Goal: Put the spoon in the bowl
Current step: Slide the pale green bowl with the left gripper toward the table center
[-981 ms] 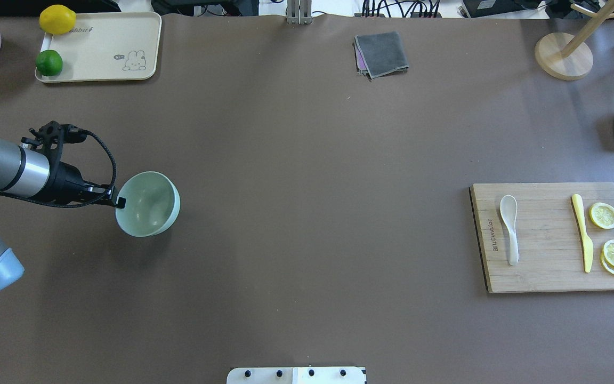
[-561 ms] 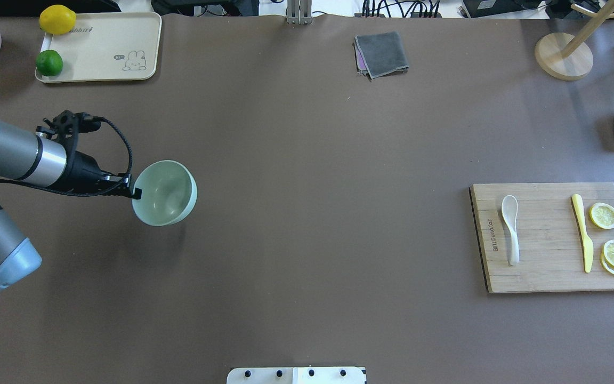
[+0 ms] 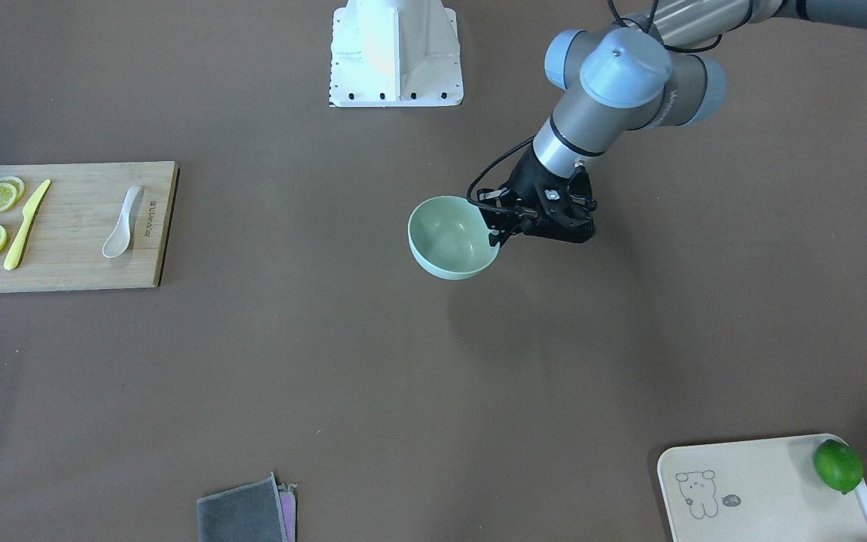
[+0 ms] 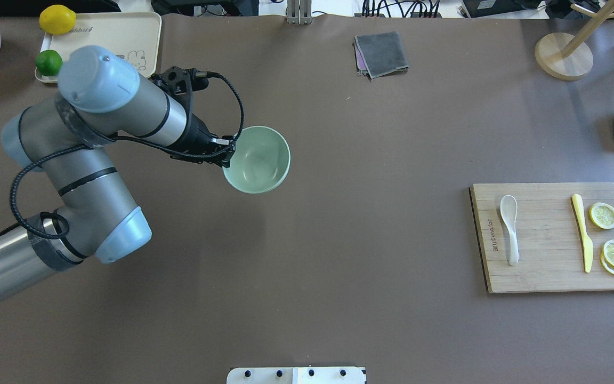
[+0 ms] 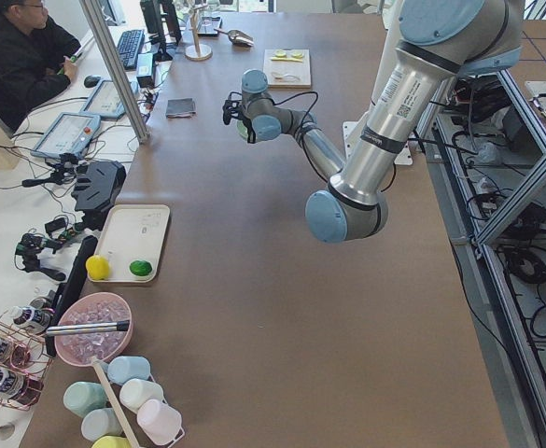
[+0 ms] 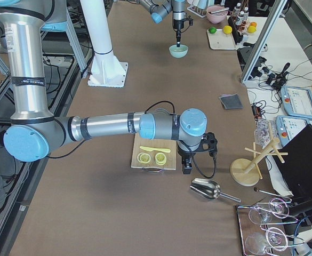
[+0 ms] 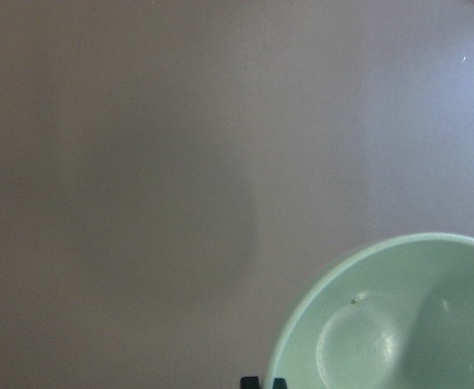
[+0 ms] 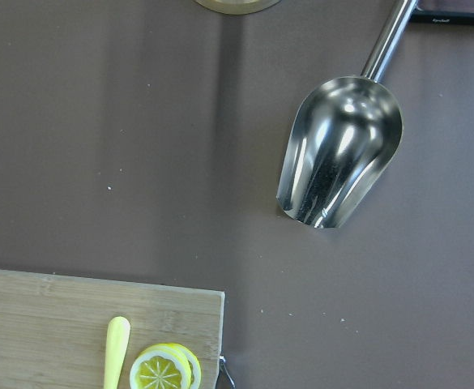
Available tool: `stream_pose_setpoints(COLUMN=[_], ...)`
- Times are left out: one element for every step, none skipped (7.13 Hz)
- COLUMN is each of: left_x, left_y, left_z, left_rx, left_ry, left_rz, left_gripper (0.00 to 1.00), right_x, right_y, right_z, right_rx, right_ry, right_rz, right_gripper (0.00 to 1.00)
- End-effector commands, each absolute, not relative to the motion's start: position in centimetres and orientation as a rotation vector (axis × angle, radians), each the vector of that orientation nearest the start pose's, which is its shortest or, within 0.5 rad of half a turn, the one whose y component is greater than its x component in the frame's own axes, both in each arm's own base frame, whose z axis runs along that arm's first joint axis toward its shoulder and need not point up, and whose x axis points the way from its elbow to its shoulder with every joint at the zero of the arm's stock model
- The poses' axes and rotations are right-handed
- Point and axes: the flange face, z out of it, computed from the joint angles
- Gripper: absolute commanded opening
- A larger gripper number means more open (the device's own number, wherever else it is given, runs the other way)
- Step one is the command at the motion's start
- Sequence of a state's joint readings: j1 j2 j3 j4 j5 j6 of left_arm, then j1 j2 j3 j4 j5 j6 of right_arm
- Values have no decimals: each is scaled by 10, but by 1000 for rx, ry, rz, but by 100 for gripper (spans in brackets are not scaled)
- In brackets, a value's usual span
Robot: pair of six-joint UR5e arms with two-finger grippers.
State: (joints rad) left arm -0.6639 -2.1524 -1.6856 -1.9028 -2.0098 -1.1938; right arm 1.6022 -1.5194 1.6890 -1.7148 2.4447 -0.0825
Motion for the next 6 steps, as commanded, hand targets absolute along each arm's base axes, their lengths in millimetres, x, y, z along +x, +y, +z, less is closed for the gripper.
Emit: stream_pose_setpoints(left_x=[535, 554, 564, 570, 569, 566], left_y=[-450, -436, -438, -438, -439, -439], left_z=[208, 207, 210, 216, 213, 210], left_rx=[173, 192, 188, 182, 184, 198], left_ry=[1042, 1028, 1014, 1003, 1010, 1031], left_rz=[-73, -65, -68, -66, -66, -62], left_gripper=[0, 0, 0, 0, 40, 98], right_x=[66, 63, 60, 60, 59, 51], right_y=[-508, -505, -505, -504, -509, -509], right_z=[575, 579, 579, 575, 565, 555], right_rx=[78, 69, 67, 74, 70, 63], right_ry=[-931, -929, -934, -937, -951, -958], right_rz=[-65, -70, -73, -74, -42, -30], right_gripper=[100, 100, 100, 100, 100, 100])
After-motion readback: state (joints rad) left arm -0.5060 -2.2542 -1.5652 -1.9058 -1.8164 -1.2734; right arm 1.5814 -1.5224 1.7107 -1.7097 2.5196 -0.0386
